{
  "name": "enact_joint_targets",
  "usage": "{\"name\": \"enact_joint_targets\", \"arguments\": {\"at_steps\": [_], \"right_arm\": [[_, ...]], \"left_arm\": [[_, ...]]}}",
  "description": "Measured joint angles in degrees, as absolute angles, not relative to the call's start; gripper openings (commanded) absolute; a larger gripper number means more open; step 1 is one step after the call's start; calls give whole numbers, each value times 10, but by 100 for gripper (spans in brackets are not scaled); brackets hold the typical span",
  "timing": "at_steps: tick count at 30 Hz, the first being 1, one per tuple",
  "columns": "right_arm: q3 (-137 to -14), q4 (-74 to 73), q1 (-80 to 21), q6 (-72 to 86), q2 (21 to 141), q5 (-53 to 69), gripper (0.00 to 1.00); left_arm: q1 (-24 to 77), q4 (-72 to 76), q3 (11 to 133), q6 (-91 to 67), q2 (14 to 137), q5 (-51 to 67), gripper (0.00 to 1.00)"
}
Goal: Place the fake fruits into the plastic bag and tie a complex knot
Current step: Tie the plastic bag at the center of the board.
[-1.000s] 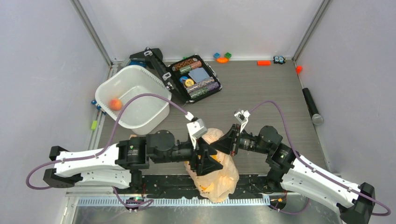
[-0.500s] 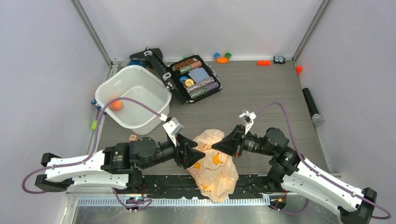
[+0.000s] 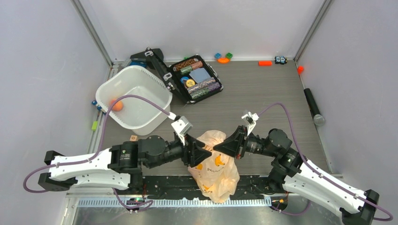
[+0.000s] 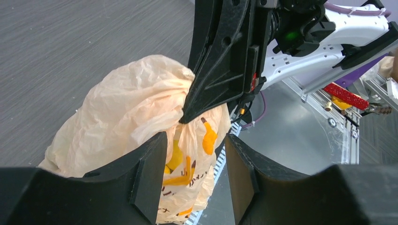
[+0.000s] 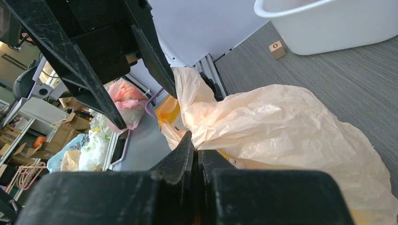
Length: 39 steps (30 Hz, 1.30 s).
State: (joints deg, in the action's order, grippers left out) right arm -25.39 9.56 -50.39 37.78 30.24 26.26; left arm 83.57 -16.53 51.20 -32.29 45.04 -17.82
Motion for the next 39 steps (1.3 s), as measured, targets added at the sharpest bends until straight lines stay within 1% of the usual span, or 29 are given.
{"name": "enact_joint_targets", "arguments": {"at_steps": [5, 12, 15, 19, 30, 39], "right_arm": [[-254, 94, -504, 378, 298, 263, 5], [-254, 93, -504, 376, 287, 269, 5], [-254, 93, -504, 376, 286, 272, 5], [-254, 93, -504, 376, 286, 274, 5], [-254, 95, -504, 376, 281, 282, 5], [-254, 99, -504, 376, 281, 288, 5]], "left_arm": [[836, -192, 557, -320, 494, -185, 50], [831, -216, 560, -312, 490, -196, 50], [821, -215, 560, -312, 487, -182, 48], [806, -214, 560, -313, 490, -154, 44], [776, -201, 545, -326, 499, -94, 44], [758, -195, 537, -337, 509, -70, 42]]}}
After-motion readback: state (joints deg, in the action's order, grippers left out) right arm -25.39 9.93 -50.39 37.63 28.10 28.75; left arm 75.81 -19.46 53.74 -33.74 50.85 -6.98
